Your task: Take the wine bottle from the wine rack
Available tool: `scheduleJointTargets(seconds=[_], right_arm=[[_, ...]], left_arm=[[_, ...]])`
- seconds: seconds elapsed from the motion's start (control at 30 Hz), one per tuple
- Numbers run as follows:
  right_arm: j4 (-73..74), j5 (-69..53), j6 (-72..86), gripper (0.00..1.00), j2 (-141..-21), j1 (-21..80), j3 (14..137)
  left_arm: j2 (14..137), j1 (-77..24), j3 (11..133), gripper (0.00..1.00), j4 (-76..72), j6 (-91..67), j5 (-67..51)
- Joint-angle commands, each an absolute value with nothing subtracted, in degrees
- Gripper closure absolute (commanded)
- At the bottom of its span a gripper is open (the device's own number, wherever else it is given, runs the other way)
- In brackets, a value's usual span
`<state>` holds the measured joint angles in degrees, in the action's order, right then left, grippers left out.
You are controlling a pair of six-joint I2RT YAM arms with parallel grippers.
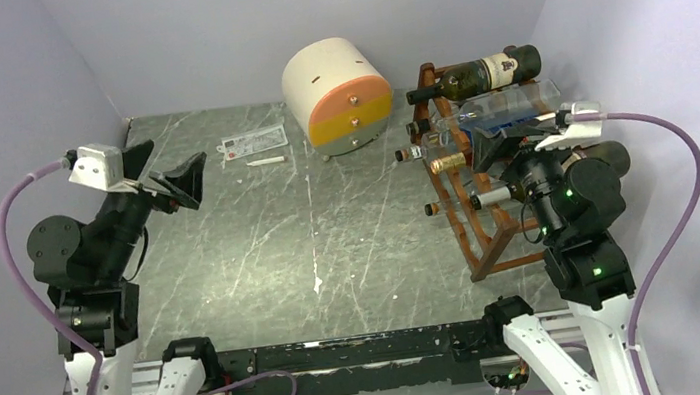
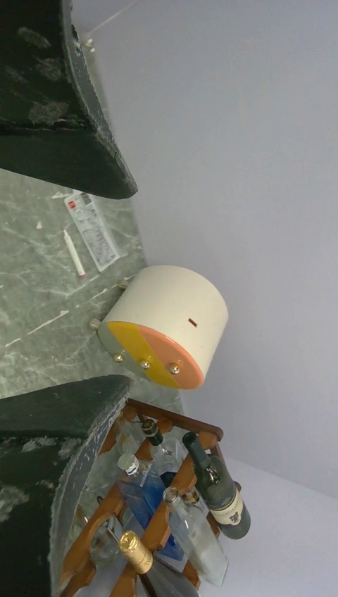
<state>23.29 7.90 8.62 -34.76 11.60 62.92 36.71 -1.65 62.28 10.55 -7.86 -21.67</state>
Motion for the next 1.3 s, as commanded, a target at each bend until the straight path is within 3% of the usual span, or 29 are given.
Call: scheduleJointTargets(seconds=[0.0,0.47,0.63,0.87,1.27], right_arm=[[20.9,8.24,10.44,0.0,-34.83,10.49,61.74],[31.33,15.08,21.33,0.0,-39.56,8.26,69.46],[36.73,8.12,17.12,0.0,-43.23,7.91,73.84],[36.16,2.09,14.43,0.0,-40.75,7.66,70.47],[40.41,-7.02,14.64,0.0,-50.65,7.51,76.97]], left_arm=[[37.68,-0.51,62.58,0.02,14.88,-13.74,-17.78],[39.44,1.66,63.91,0.02,25.67,-22.8,-14.04],[41.02,2.03,64.37,0.02,28.37,-23.82,-15.72],[42.82,2.32,64.81,0.02,31.83,-22.39,-17.71],[47.23,2.57,65.17,0.02,35.02,-18.16,-26.58]])
